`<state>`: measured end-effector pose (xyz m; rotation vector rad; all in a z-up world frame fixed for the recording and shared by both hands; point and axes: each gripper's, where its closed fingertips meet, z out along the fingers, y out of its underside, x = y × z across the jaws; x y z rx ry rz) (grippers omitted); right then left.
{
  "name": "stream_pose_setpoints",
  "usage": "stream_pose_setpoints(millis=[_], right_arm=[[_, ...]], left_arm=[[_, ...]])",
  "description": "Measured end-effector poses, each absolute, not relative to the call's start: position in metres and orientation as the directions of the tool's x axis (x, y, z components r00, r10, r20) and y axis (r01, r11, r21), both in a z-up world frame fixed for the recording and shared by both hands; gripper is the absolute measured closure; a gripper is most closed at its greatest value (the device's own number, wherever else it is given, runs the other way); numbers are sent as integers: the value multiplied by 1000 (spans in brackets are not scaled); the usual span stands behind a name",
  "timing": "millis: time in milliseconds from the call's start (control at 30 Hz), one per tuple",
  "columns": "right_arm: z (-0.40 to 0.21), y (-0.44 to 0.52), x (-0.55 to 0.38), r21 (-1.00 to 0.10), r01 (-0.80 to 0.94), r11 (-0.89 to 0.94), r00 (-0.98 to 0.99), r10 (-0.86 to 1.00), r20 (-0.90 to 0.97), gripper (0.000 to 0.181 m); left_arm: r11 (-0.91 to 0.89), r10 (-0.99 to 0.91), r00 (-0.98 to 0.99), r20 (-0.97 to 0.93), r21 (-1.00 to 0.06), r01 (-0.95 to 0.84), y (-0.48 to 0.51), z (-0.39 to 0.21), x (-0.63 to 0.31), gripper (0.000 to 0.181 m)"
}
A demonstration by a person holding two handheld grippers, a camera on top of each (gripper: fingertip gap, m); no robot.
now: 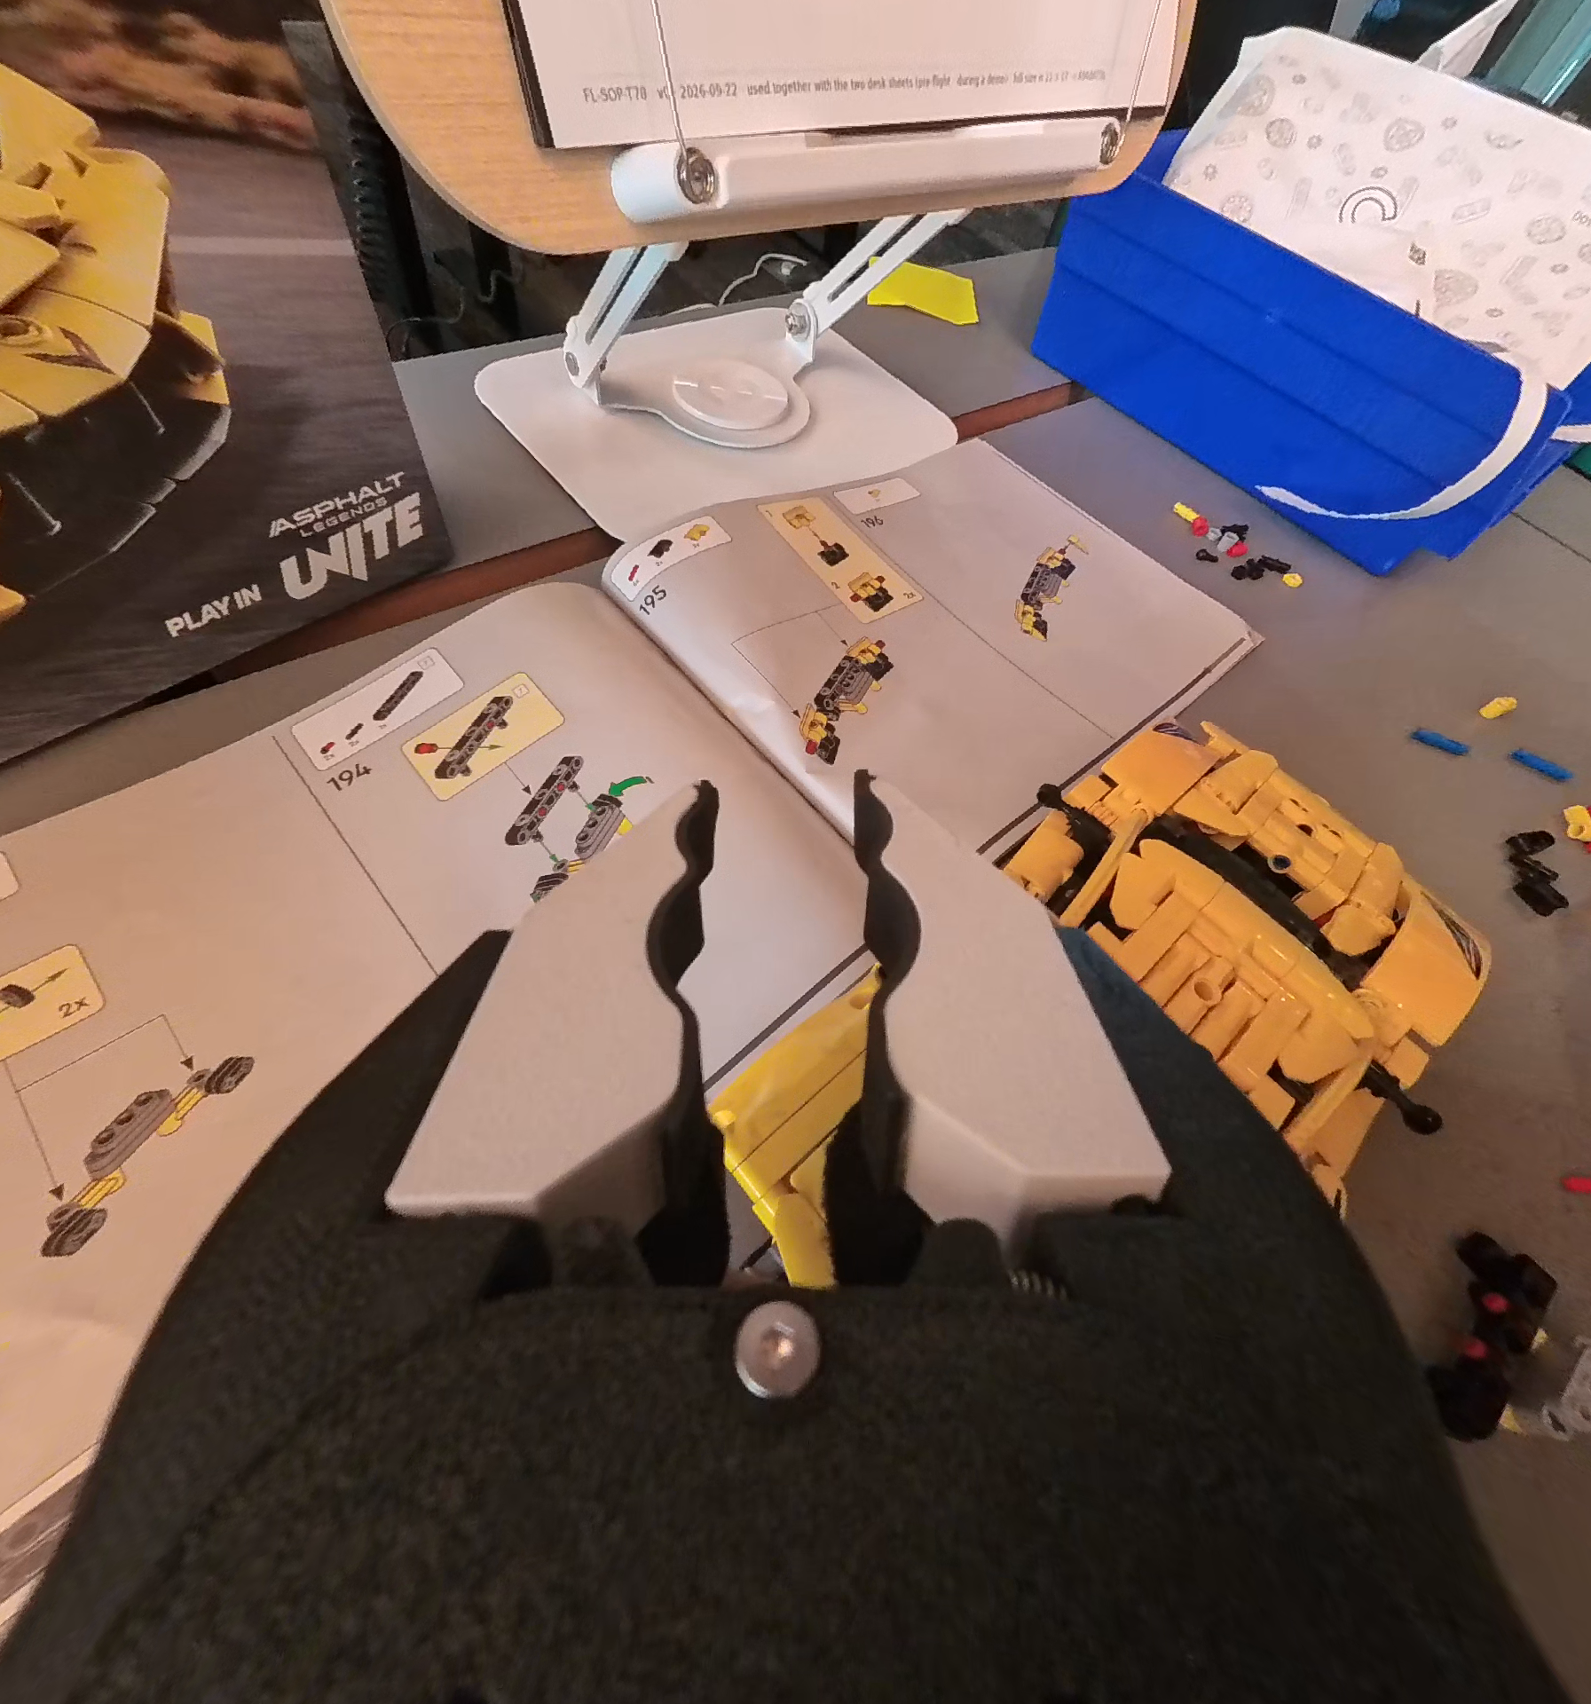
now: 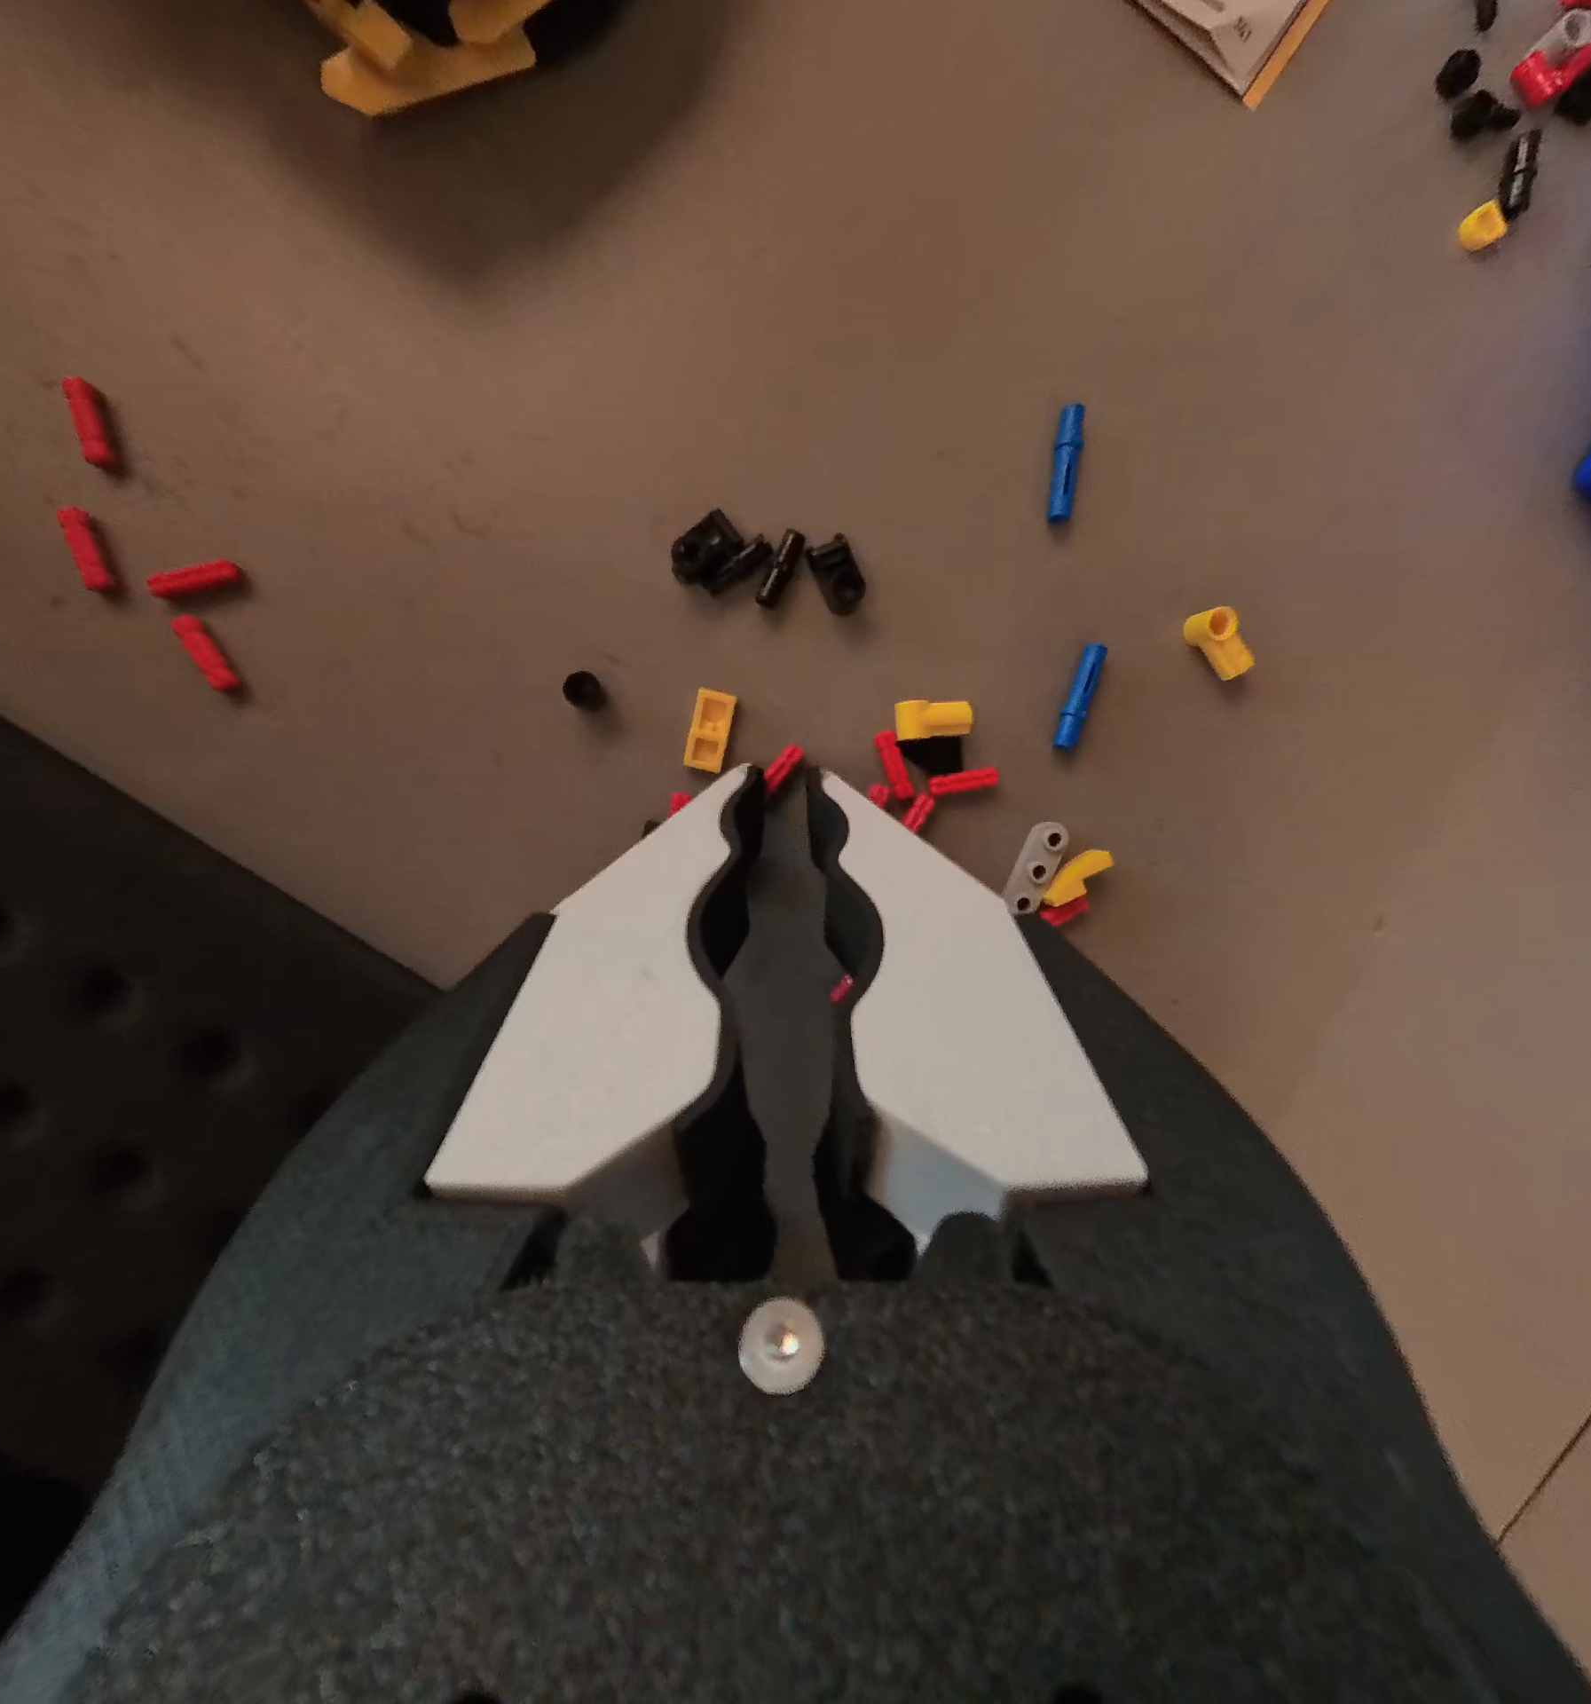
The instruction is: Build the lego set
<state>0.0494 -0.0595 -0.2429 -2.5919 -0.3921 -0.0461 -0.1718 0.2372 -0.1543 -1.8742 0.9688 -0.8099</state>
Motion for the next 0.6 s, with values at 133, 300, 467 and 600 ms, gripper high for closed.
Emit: stream_pose_setpoints(millis=[133,300,467,600], right_arm=[[-239,-59,44,-484,255,-837,963,263,53,170],[-243,-60,46,-466,244,-851,967,247,56,171],[-246,-62,50,-457,233,-859,971,233,56,178],[-233,-57,30,-496,296,-816,949,312,53,179]], left_arm=[[-337,-857,491,157,-892,-301,238,-154,-172,152],[-337,-857,491,156,-891,-304,238,-155,-172,152],[-337,-857,491,158,-892,-301,238,-154,-173,152],[-336,-856,492,156,-892,-301,238,-154,-173,152]])
